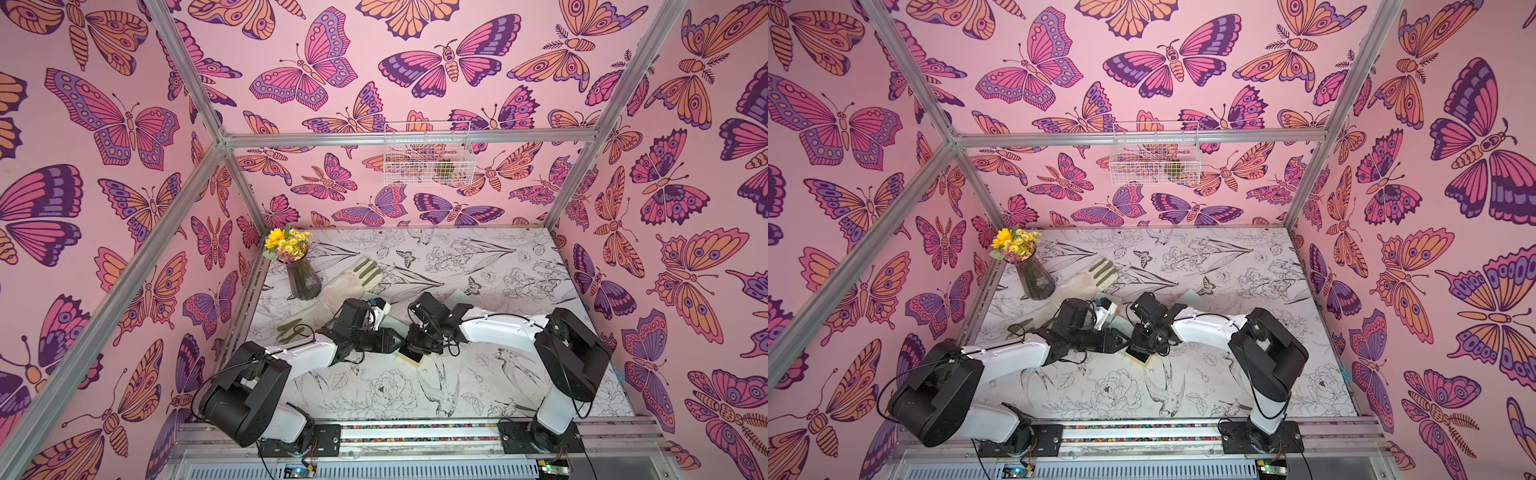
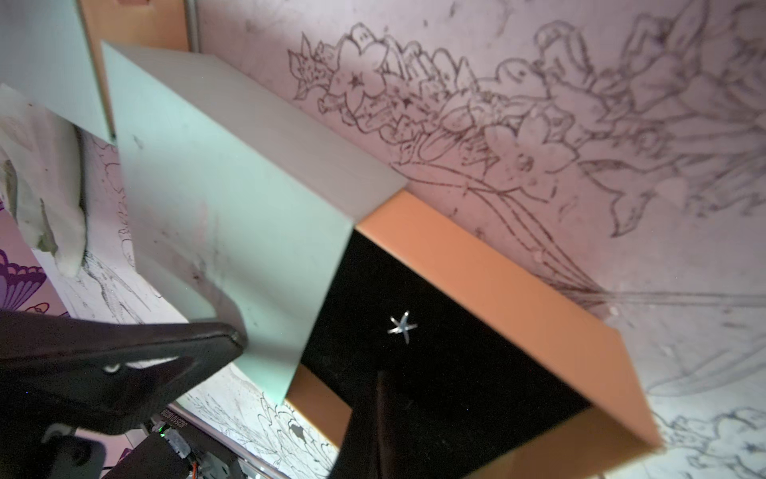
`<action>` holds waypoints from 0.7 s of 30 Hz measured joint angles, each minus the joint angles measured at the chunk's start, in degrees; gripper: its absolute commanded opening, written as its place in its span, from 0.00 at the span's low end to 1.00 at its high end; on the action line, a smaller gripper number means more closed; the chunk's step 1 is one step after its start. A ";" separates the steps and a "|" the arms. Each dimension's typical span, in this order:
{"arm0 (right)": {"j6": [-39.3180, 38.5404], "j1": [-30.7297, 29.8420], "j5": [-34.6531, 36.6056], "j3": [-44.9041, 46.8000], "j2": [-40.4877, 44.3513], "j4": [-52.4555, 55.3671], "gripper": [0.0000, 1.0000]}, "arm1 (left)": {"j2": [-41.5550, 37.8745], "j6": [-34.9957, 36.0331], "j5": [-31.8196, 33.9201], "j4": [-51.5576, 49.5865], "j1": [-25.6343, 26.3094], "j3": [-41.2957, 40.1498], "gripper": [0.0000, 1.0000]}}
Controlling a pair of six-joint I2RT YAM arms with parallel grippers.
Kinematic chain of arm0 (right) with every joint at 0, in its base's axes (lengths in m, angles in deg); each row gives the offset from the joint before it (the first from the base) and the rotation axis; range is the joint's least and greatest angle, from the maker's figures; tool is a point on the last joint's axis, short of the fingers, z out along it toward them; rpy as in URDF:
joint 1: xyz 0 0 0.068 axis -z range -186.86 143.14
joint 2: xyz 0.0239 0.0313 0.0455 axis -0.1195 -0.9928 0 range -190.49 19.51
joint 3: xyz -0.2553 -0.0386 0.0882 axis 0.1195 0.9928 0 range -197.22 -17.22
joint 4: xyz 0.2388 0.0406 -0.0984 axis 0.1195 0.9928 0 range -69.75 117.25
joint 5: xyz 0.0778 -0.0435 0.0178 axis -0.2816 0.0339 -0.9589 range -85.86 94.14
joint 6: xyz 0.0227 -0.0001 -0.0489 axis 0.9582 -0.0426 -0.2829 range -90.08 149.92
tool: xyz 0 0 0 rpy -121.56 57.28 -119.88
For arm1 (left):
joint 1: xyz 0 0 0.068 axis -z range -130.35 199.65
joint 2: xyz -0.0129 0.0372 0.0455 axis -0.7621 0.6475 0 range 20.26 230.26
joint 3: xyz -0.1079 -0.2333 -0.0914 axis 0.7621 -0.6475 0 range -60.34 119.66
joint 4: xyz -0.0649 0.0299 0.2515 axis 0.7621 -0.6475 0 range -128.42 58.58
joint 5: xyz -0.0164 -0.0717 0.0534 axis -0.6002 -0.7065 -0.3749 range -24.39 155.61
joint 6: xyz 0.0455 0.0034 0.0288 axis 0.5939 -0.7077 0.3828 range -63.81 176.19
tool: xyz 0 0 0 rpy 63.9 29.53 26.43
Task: Place the earrings into the drawer-style jewelry box
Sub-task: Insert the earring into the inner lining.
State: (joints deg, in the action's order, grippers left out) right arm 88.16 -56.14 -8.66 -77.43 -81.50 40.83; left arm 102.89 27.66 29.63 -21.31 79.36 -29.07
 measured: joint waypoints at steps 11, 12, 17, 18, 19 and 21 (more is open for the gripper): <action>-0.52 0.00 1.42 -0.37 0.20 1.38 0.06 | -0.15 -0.04 0.22 -0.70 0.00 0.28 0.53; -0.74 0.00 1.73 -0.26 0.70 1.27 0.08 | -0.39 -0.04 0.50 -1.22 0.00 0.46 0.53; -2.01 0.00 6.60 1.20 8.09 1.70 0.14 | -4.79 0.26 5.16 -6.14 -0.07 2.64 0.58; -2.14 0.00 7.93 1.22 9.33 2.08 0.14 | -5.77 0.59 6.23 -6.84 -0.22 3.34 0.60; -2.19 0.00 9.44 1.22 10.40 2.62 0.14 | -6.71 0.85 7.39 -7.52 -0.55 4.17 0.62; -2.16 0.00 12.00 1.38 11.15 3.93 0.14 | -7.54 1.31 9.55 -8.81 -1.84 5.66 0.67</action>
State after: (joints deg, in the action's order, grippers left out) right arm 85.99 -56.14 3.34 -76.05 -70.36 44.76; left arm 95.35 28.97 39.18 -30.12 77.53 -23.41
